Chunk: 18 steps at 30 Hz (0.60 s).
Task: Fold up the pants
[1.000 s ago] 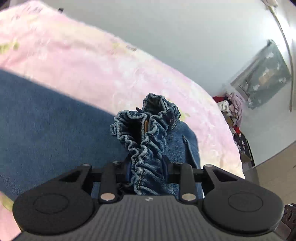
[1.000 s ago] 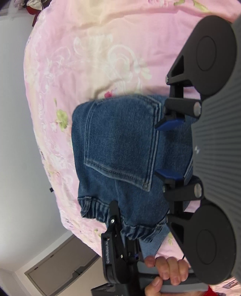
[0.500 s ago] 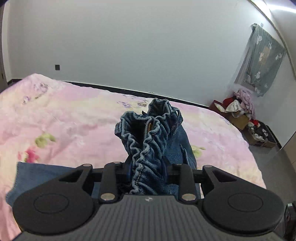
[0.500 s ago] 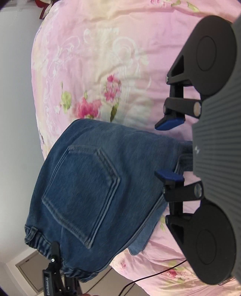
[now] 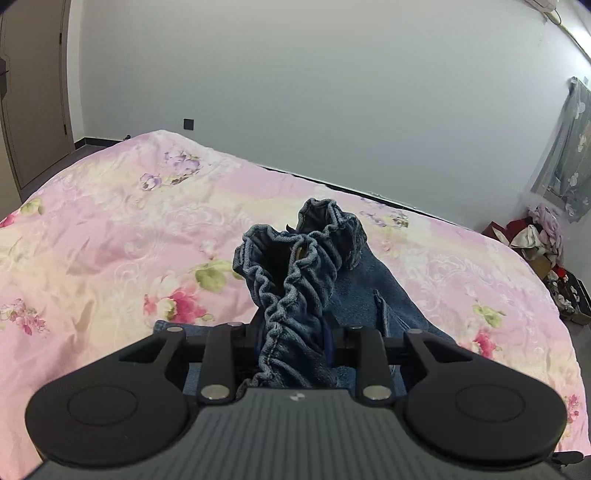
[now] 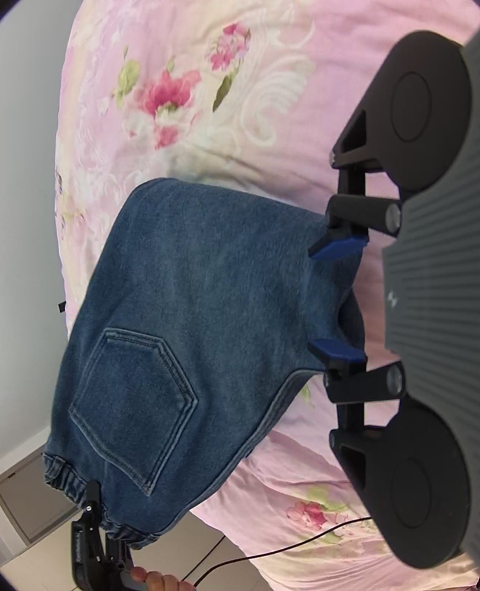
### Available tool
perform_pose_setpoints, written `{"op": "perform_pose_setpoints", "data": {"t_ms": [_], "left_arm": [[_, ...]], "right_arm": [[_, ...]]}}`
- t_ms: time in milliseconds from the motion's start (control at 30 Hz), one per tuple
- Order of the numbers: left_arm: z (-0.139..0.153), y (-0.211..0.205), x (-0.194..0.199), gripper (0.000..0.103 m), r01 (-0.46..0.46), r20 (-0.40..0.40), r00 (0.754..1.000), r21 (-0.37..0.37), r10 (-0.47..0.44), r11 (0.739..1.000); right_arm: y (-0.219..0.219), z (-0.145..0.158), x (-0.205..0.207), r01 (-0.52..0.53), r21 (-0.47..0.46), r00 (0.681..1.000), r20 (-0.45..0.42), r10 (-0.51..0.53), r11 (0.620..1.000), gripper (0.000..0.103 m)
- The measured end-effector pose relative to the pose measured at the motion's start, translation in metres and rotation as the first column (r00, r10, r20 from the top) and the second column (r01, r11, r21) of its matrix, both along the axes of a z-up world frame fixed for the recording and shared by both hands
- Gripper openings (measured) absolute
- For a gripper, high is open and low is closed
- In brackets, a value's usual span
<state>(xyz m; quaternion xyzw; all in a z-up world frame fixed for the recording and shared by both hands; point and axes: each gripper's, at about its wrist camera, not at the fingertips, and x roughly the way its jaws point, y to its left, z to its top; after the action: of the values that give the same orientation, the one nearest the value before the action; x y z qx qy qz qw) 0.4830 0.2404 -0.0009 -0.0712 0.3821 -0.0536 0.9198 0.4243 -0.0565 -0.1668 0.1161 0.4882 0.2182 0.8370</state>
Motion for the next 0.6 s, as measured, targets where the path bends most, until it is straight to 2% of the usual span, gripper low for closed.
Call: {"op": "perform_pose_setpoints", "data": {"t_ms": [133,267,467,600], "left_arm": [[-0.03,0.042,0.009,0.032,-0.074,-0.036,0.997,-0.031,0.073,0.997],[-0.058,0.073,0.018,0.032,-0.104,-0.06,0.993,-0.052,0.101,0.993],[-0.113,0.097,0.035,0.032,-0.138,-0.116,0.984,-0.038,0.132,0.99],[-0.13,0.103,0.039,0.032,-0.123,-0.122,0.985,-0.029,0.118,0.992]], "right_arm": [[0.019,-0.006,0.007,-0.019,-0.018,1.0,0.001,0.019,1.0,0.045],[0.028,-0.011,0.015,-0.029,-0.041,1.0,-0.009,0.028,0.999,0.045],[0.039,-0.014,0.029,-0.016,-0.046,1.0,-0.013,0.016,0.999,0.045],[0.046,-0.016,0.038,-0.017,-0.073,1.0,-0.008,0.016,0.997,0.046]]}}
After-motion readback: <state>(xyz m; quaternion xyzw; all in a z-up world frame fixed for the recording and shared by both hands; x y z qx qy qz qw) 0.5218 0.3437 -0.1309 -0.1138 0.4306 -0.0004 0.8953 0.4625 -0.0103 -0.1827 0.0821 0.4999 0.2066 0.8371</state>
